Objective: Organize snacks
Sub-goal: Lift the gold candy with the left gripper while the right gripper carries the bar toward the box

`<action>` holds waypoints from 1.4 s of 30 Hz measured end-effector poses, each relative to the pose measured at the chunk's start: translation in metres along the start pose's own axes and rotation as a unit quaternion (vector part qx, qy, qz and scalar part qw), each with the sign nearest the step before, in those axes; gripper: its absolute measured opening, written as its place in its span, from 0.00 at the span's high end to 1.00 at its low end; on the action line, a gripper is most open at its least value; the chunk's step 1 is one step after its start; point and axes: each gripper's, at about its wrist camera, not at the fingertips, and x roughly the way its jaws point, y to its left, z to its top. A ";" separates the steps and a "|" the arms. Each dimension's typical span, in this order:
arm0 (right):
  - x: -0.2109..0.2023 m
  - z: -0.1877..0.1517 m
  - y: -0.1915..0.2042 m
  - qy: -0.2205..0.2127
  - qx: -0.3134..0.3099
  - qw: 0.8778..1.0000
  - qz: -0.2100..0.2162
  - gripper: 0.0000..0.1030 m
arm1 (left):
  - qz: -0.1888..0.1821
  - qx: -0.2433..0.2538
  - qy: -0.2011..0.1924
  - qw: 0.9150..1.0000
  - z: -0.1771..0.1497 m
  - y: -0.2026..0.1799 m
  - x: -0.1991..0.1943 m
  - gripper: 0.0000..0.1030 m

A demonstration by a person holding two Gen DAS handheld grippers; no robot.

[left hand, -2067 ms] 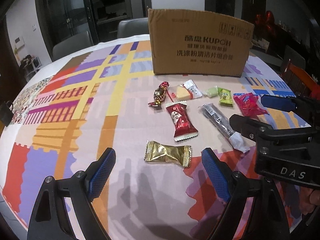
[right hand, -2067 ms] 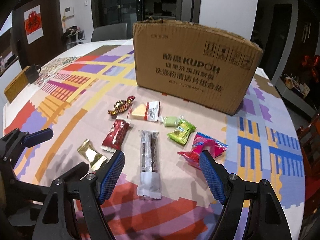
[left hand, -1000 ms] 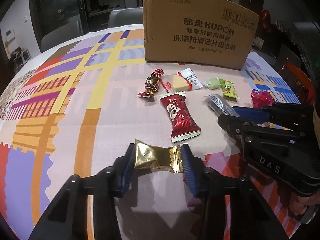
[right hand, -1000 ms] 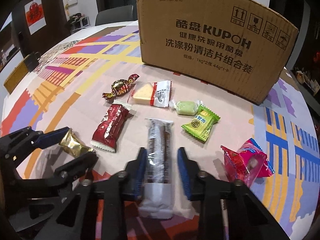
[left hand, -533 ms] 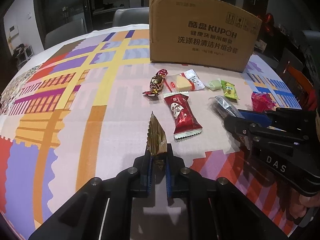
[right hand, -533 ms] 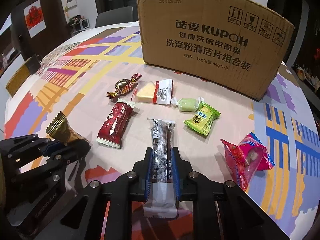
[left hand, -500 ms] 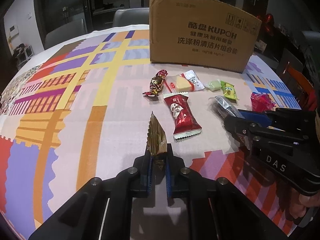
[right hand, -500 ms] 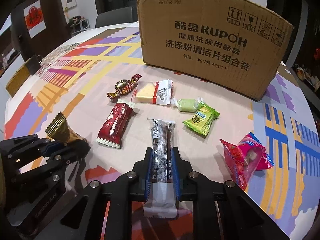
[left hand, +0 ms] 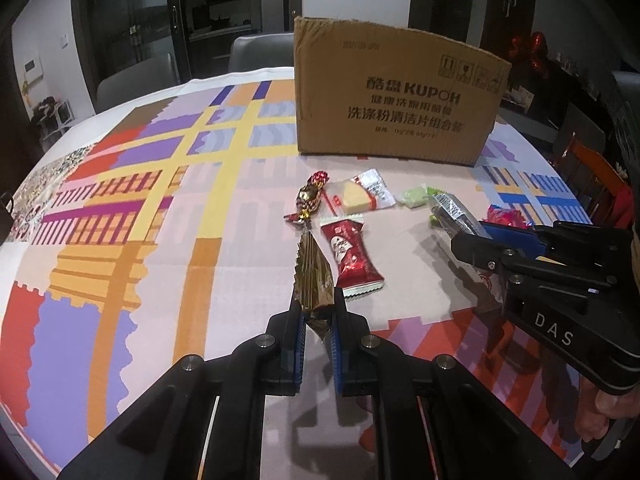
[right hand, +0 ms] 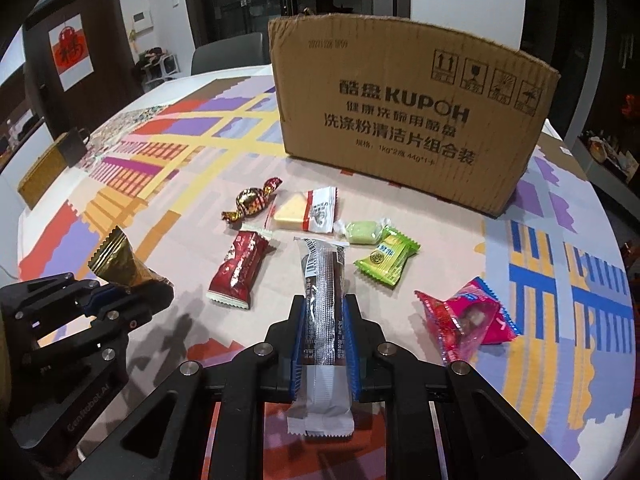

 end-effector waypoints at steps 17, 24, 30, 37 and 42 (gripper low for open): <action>-0.037 0.017 -0.022 -0.030 0.014 0.999 -0.011 0.82 | 0.000 0.004 -0.015 1.000 0.028 -0.017 -0.021 0.88; -0.047 0.025 -0.029 -0.041 0.020 0.999 -0.014 0.82 | -0.001 0.006 -0.023 1.000 0.042 -0.023 -0.028 0.88; -0.054 0.033 -0.035 -0.047 0.024 0.998 -0.018 0.82 | -0.002 0.008 -0.029 1.000 0.053 -0.026 -0.032 0.88; -0.064 0.044 -0.040 -0.058 0.028 0.998 -0.022 0.82 | -0.005 0.006 -0.037 0.999 0.068 -0.027 -0.037 0.88; -0.070 0.052 -0.045 -0.066 0.032 0.997 -0.025 0.82 | -0.005 0.006 -0.042 0.999 0.079 -0.029 -0.041 0.88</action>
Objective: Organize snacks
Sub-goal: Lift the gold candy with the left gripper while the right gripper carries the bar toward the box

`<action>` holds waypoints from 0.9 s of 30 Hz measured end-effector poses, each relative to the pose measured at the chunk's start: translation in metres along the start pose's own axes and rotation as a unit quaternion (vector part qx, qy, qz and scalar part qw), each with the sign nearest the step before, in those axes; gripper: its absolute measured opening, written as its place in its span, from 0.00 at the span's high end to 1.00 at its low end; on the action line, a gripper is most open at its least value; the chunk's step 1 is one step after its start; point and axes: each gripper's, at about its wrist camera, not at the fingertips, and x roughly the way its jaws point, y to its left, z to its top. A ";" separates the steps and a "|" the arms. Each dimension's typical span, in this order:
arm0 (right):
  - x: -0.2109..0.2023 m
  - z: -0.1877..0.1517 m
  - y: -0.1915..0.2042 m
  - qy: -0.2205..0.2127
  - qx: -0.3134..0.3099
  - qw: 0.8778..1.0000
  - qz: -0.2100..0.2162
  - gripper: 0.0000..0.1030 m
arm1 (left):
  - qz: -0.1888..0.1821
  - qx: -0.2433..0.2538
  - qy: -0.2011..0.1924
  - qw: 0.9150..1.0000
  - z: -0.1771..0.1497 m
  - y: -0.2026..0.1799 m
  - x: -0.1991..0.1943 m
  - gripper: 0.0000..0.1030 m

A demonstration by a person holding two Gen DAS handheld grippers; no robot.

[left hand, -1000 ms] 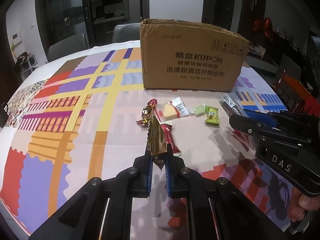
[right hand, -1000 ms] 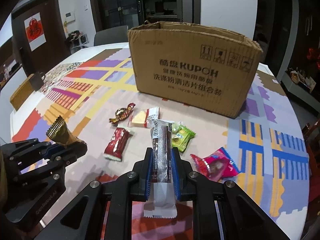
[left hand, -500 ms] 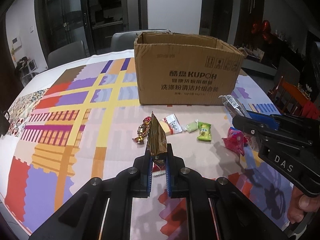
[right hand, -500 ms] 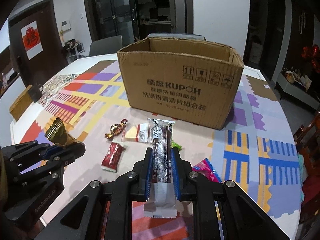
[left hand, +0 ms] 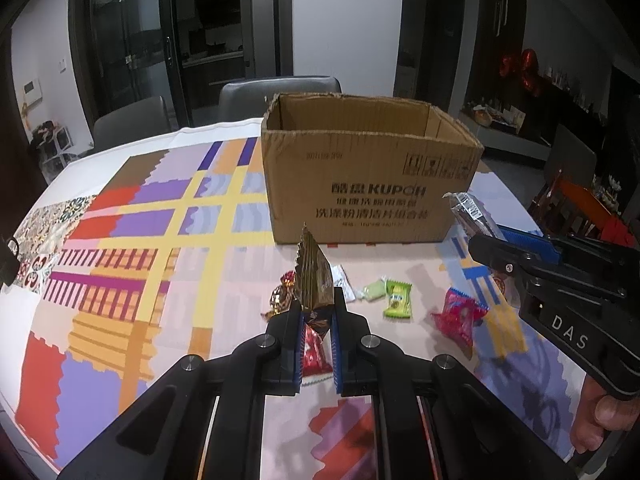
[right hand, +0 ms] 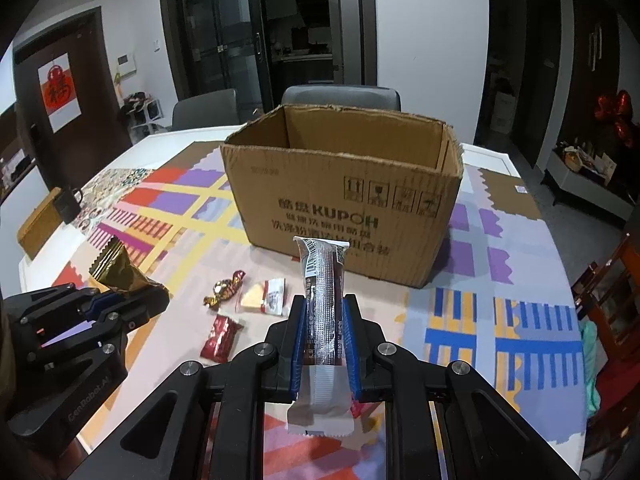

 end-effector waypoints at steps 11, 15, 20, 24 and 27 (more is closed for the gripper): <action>-0.008 0.021 -0.011 -0.014 0.012 1.000 -0.011 0.82 | -0.002 0.000 -0.011 1.000 0.028 -0.004 0.000 0.88; -0.012 0.031 -0.015 -0.022 0.015 1.000 -0.015 0.82 | -0.004 0.001 -0.015 1.000 0.039 -0.006 0.001 0.88; -0.017 0.041 -0.019 -0.031 0.018 0.999 -0.021 0.82 | -0.004 0.001 -0.023 1.000 0.054 -0.007 0.001 0.88; -0.020 0.050 -0.022 -0.038 0.019 0.999 -0.024 0.82 | -0.002 0.000 -0.032 0.999 0.065 -0.007 -0.002 0.88; -0.021 0.056 -0.023 -0.044 0.020 0.999 -0.024 0.82 | -0.001 -0.001 -0.038 0.999 0.074 -0.006 -0.002 0.88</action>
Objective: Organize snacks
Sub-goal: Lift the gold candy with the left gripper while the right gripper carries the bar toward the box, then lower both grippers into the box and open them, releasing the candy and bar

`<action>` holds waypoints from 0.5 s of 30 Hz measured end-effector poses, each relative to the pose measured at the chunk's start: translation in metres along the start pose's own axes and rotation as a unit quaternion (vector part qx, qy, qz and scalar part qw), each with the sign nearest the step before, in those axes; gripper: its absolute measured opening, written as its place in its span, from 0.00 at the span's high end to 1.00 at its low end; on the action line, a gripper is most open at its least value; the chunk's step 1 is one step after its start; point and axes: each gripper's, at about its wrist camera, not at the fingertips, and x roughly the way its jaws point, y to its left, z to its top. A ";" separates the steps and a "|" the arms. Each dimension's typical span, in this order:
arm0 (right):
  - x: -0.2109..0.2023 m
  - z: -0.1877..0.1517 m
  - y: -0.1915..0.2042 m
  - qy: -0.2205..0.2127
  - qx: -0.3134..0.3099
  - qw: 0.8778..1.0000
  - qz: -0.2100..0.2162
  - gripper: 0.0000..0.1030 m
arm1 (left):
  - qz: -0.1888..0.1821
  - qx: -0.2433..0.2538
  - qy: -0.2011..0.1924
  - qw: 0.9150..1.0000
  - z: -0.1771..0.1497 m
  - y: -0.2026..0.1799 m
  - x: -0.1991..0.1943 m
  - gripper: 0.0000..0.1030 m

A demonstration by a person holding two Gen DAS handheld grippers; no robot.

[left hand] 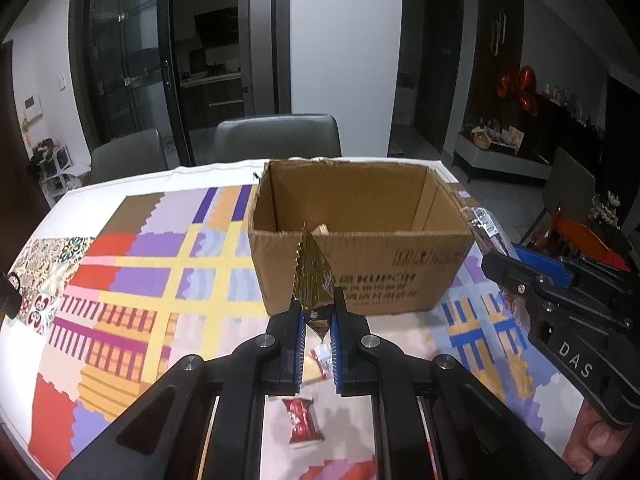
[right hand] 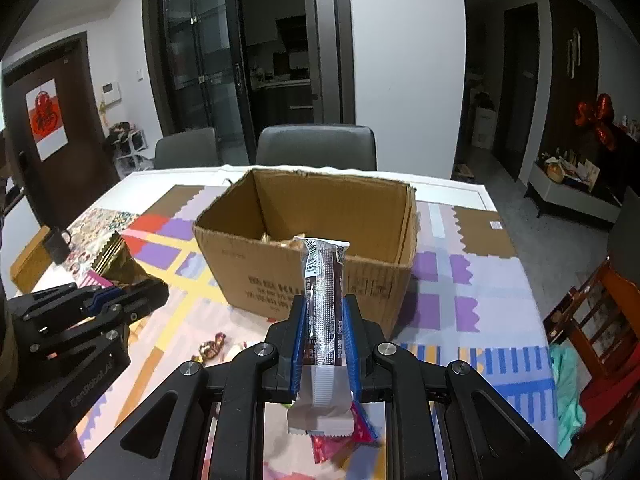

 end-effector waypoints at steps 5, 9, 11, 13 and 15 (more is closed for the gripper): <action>0.000 0.009 0.000 -0.008 0.001 1.000 -0.001 0.82 | 0.006 0.003 -0.006 1.000 0.012 0.004 0.004 0.88; 0.001 0.017 -0.001 -0.016 0.000 1.000 -0.004 0.82 | 0.008 0.004 -0.009 1.000 0.020 0.005 0.009 0.88; 0.003 0.020 -0.002 -0.017 0.002 1.000 -0.006 0.82 | 0.006 0.003 -0.009 1.000 0.023 0.006 0.012 0.88; 0.004 0.023 -0.003 -0.019 0.005 1.000 -0.006 0.82 | 0.006 0.004 -0.009 1.000 0.026 0.004 0.015 0.88; 0.005 0.027 -0.005 -0.021 0.009 1.000 -0.007 0.82 | 0.004 0.002 -0.011 1.000 0.030 0.004 0.018 0.88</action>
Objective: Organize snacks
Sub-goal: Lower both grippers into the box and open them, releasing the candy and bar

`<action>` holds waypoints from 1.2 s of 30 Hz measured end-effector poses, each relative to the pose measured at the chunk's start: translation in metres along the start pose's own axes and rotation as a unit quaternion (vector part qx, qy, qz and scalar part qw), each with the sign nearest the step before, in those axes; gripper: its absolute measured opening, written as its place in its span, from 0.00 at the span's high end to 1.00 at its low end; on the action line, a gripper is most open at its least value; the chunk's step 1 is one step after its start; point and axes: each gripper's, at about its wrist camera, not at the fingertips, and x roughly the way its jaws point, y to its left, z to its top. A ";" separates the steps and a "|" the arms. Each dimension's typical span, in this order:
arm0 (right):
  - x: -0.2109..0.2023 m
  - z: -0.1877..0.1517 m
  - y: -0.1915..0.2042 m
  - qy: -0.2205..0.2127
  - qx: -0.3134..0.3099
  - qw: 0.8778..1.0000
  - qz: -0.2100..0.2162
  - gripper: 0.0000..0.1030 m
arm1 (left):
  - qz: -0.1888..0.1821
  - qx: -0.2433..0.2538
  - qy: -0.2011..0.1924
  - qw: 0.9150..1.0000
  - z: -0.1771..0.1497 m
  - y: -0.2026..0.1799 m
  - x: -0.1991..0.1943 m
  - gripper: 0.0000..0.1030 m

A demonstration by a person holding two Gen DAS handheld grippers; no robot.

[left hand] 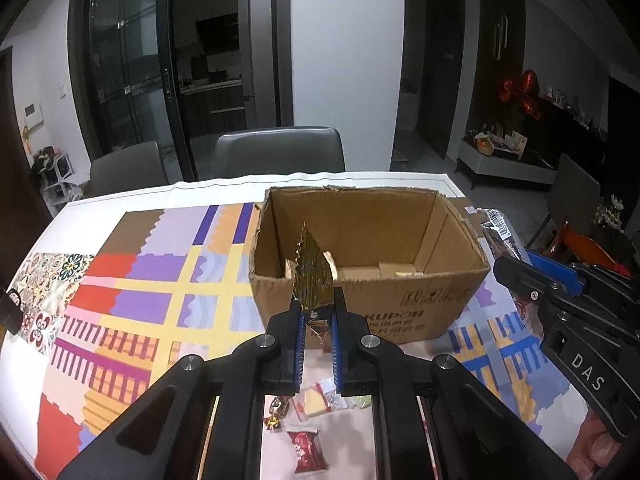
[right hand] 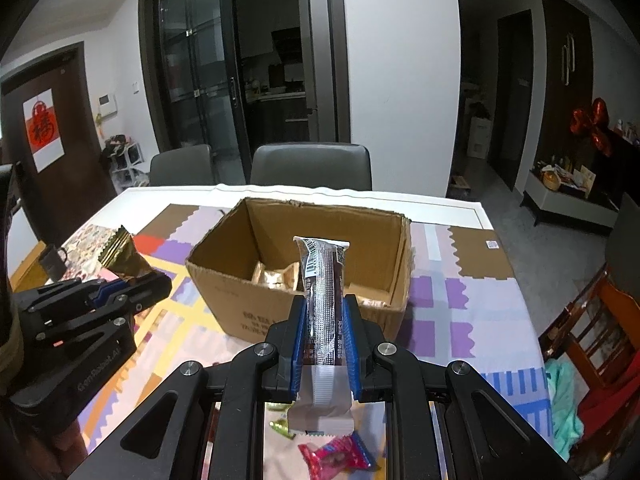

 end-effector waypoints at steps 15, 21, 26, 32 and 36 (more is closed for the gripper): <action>0.020 0.029 -0.013 -0.011 0.013 1.000 -0.010 0.82 | -0.007 -0.006 -0.006 1.000 0.029 0.000 0.028 0.88; 0.028 0.036 -0.014 -0.011 0.011 1.000 -0.013 0.82 | -0.010 0.000 -0.003 1.000 0.038 -0.001 0.042 0.88; 0.037 0.042 -0.014 -0.009 0.009 1.000 -0.014 0.82 | -0.014 0.000 -0.003 1.000 0.043 0.001 0.051 0.88; 0.051 0.048 -0.014 -0.004 0.009 1.000 -0.011 0.82 | -0.016 0.000 0.000 1.000 0.049 0.002 0.064 0.88; 0.060 0.051 -0.013 0.000 0.011 1.000 -0.008 0.82 | -0.016 -0.001 0.004 1.000 0.052 0.003 0.072 0.88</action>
